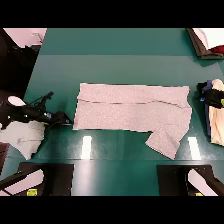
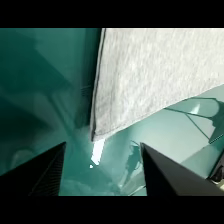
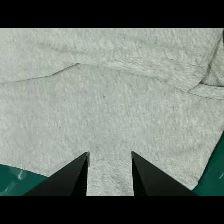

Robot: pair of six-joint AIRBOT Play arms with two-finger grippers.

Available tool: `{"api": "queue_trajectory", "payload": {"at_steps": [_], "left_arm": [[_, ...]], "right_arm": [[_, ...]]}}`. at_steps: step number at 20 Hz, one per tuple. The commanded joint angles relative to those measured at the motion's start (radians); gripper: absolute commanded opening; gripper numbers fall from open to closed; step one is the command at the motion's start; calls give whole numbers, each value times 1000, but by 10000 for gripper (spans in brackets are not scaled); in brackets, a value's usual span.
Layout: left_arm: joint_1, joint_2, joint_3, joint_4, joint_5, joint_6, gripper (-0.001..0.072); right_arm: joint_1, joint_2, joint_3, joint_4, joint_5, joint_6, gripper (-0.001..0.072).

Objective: Fold the shirts.

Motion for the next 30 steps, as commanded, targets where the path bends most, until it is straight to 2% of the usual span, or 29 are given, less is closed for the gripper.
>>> {"api": "queue_trajectory", "payload": {"at_steps": [1,5,15,17,22,25,27,28,29,30], "left_arm": [[-1,8,-86,-62,63,21,537],[-1,6,-89,-98,111,20,537],[-1,6,-89,-128,109,32,535],[-1,6,-90,-129,93,57,280],[-3,6,-91,-129,91,61,276],[-103,3,-97,-99,138,61,275],[-162,3,-95,-115,209,6,271],[-171,5,-90,-121,220,-6,138],[-171,5,-81,-121,221,-7,42],[-171,6,-65,-115,216,-7,41]], "right_arm": [[50,18,0,10,7,-4,300],[119,18,0,10,7,-4,301],[133,18,0,8,-5,16,301],[133,18,0,8,-14,21,301],[133,18,0,6,-22,26,301],[133,18,0,6,-22,27,301],[133,18,0,2,-18,27,301],[133,18,0,-2,-18,27,301],[133,18,0,-16,-12,27,301],[133,18,0,-48,8,38,301]]}}
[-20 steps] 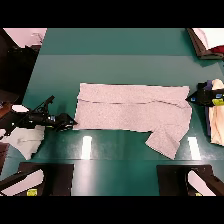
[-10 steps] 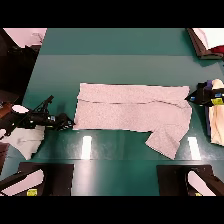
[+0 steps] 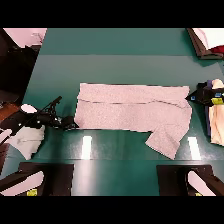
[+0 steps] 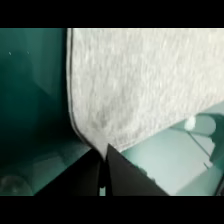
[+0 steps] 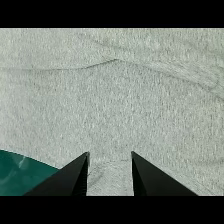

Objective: Fold the shirts.

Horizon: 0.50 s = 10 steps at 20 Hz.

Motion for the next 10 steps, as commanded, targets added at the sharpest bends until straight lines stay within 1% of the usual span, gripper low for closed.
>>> {"api": "queue_trajectory", "payload": {"at_steps": [1,3,7,8,9,10], "left_arm": [[-31,2,40,3,21,-28,24],[-31,3,98,3,-8,-28,23],[-31,7,195,2,-67,-26,23],[-31,7,206,2,-79,-19,23],[-31,7,210,2,-85,-19,23],[-31,6,210,2,-84,-19,23]], "right_arm": [[1,1,0,-85,54,32,301],[-6,6,-17,-185,114,75,301],[-145,66,-216,-193,128,77,308],[-199,77,-283,-193,131,77,345],[-253,79,-343,-193,134,77,412],[-309,75,-402,-192,134,77,418]]}}
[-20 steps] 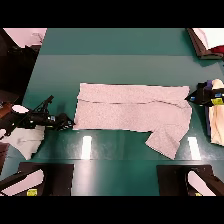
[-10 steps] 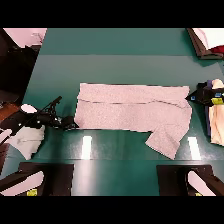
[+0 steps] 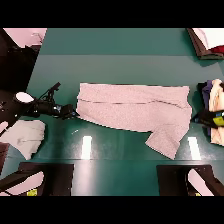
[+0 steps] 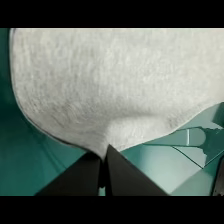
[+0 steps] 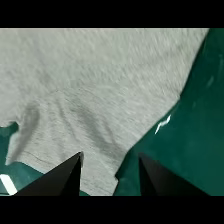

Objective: Fold the shirts.

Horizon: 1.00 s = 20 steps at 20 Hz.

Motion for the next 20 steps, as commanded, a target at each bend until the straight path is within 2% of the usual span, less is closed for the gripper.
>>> {"api": "queue_trajectory", "payload": {"at_steps": [1,3,6,7,8,12,13,15,16,17,20], "left_arm": [[-1,1,30,0,-26,5,23],[-1,1,30,0,-26,5,23],[-1,1,30,0,-27,5,23],[-1,1,30,0,-27,5,23],[-1,1,30,0,-27,5,23],[-1,1,30,0,-26,5,23],[-1,1,30,0,-26,5,23],[-1,1,30,4,-40,16,23],[2,1,30,16,-58,24,23],[2,1,30,38,-85,22,22],[2,9,29,132,-166,18,21]], "right_arm": [[-172,3,-195,-17,13,8,416],[-241,-32,-266,9,-14,-10,404],[-260,-98,-318,143,-92,-65,403],[-249,-121,-318,168,-125,-68,402],[-231,-137,-311,171,-156,-67,366],[-117,-201,-252,172,-203,-53,363],[-84,-222,-238,170,-198,-49,312],[-27,-246,-214,155,-186,-49,156],[-8,-246,-203,155,-177,-50,54],[5,-235,-191,154,-167,-50,14],[8,-138,-146,113,-123,-50,13]]}}
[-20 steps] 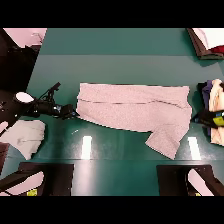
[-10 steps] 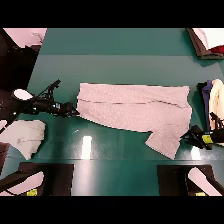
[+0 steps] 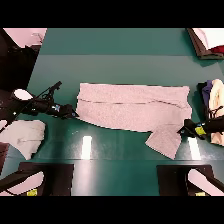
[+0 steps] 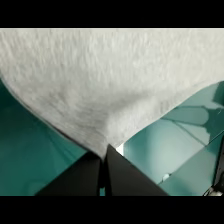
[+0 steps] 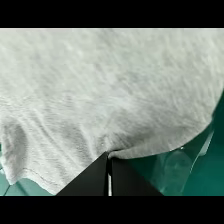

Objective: Fold the shirts.

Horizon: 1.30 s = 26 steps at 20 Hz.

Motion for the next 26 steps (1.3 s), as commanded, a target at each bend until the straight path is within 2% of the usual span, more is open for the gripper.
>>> {"api": "queue_trajectory", "payload": {"at_steps": [1,4,6,9,12,18,21,26], "left_arm": [[1,28,0,118,-93,-14,21],[1,152,-23,235,-112,-57,22],[1,252,-84,275,-137,-77,22],[1,348,-175,241,-160,-102,22],[0,338,-158,185,-115,-129,22],[0,324,-29,176,84,-143,22],[0,228,16,168,106,-133,22],[0,26,75,39,168,-35,23]], "right_arm": [[24,102,56,-98,81,2,12],[24,248,89,-282,225,2,12],[24,349,81,-352,272,2,12],[32,467,59,-321,270,2,12],[55,500,69,-270,186,3,12],[165,262,250,-271,97,11,12],[222,108,347,-271,77,15,12],[256,-84,453,-270,77,58,13]]}}
